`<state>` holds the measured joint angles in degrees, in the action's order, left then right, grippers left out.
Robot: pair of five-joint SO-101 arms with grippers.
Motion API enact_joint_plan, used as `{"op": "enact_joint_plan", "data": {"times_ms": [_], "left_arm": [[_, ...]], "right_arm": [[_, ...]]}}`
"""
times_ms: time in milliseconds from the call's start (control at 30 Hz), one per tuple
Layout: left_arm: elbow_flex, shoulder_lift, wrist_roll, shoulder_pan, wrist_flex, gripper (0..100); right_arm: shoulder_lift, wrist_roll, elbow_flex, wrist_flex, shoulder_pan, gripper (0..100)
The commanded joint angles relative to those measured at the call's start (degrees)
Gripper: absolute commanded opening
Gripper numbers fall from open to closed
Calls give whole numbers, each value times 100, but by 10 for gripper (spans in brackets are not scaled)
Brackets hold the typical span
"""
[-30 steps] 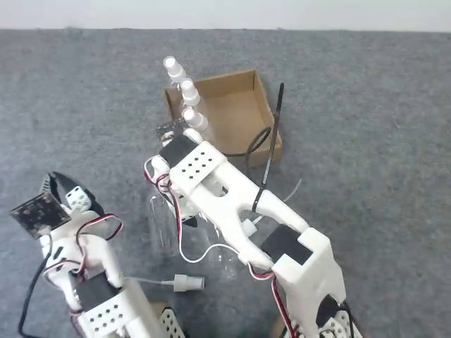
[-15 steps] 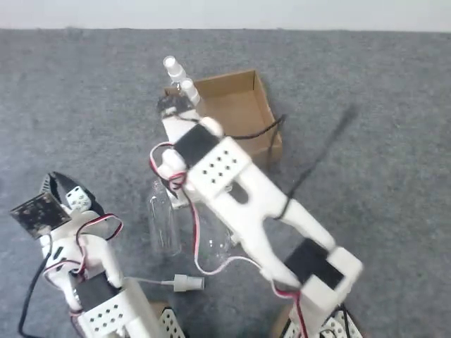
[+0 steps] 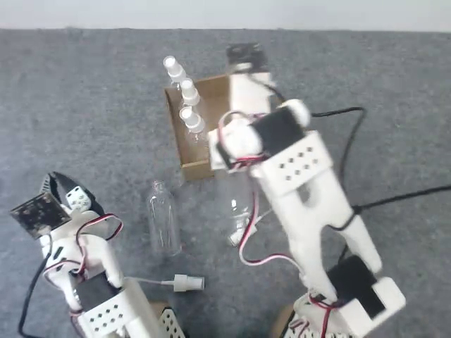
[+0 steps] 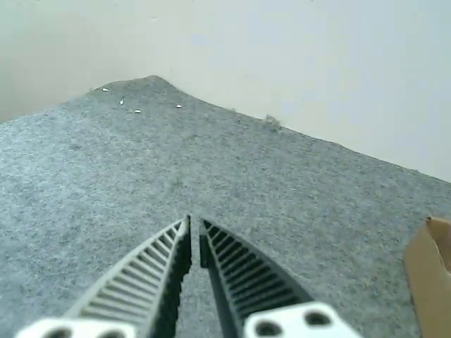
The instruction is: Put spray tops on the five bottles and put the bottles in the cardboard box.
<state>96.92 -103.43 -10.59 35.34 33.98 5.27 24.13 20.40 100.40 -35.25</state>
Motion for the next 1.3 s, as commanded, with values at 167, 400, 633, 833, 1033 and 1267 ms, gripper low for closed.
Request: {"op": "enact_joint_plan", "data": {"times_ms": [167, 400, 633, 833, 1033, 1267], "left_arm": [[-40, -79, 53, 26, -193, 13], [-40, -79, 53, 26, -193, 13], [-40, -79, 53, 26, -185, 13], [-40, -70, 53, 26, -185, 13], [-40, -70, 53, 35, -185, 13], [-40, -70, 53, 35, -185, 13]], "right_arm": [[488, -35, 26, 207, 1596, 47], [479, 1213, 18, 207, 3037, 48], [488, 2057, -123, 198, 3767, 50], [488, 2523, -976, -119, 4145, 52], [505, 3174, -2198, -1253, 4426, 49], [497, 3798, -3341, -2360, 4655, 52]]}}
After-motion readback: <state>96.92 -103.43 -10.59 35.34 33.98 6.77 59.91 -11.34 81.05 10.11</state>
